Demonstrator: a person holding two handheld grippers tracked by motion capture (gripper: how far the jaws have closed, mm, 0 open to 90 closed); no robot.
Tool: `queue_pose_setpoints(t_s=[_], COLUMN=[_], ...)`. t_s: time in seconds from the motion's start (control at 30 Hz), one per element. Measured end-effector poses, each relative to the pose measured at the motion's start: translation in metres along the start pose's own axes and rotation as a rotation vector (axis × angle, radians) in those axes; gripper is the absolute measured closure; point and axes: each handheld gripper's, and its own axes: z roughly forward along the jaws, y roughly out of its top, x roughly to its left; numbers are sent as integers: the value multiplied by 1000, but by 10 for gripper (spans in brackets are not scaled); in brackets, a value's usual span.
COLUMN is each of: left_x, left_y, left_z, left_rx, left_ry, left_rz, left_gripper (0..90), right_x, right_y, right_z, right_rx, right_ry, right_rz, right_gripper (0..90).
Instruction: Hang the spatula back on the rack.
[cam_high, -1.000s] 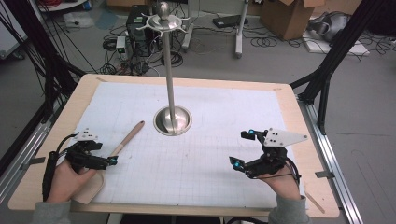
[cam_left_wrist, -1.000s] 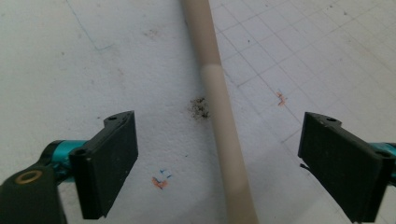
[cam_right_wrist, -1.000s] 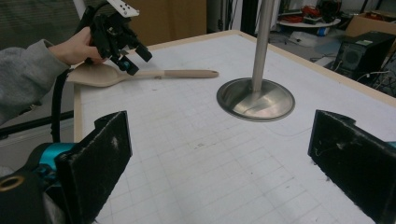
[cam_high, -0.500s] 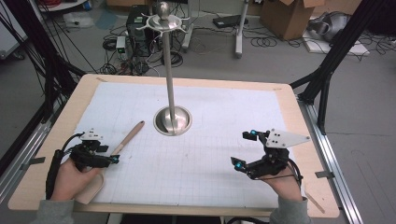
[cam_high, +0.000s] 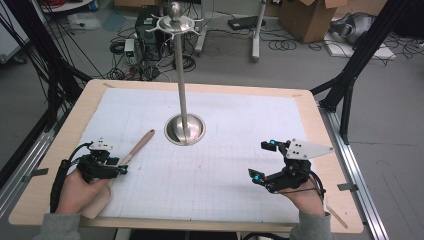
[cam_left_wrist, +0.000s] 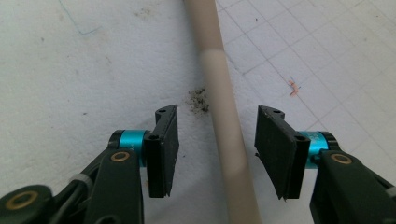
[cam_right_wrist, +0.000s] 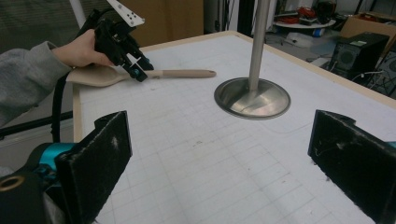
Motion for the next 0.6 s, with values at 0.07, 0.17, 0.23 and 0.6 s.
queue_pose_setpoints(t_s=[0.07,0.17,0.23,0.6], left_x=[-1,-2,-3,-6], left_y=[0,0,0,0], left_z=[0,0,1,0], left_rx=[1,1,1,5], left_ry=[5,21,30,31], left_rz=[-1,6,12,13], left_gripper=[516,553,566,667], right_x=[1,1,1,1], right_y=[0,0,0,0], right_z=[0,0,1,2], right_rx=[4,6,5,10], right_ry=[2,2,1,4], right_rz=[4,3,2,0], right_gripper=[53,53,53,53])
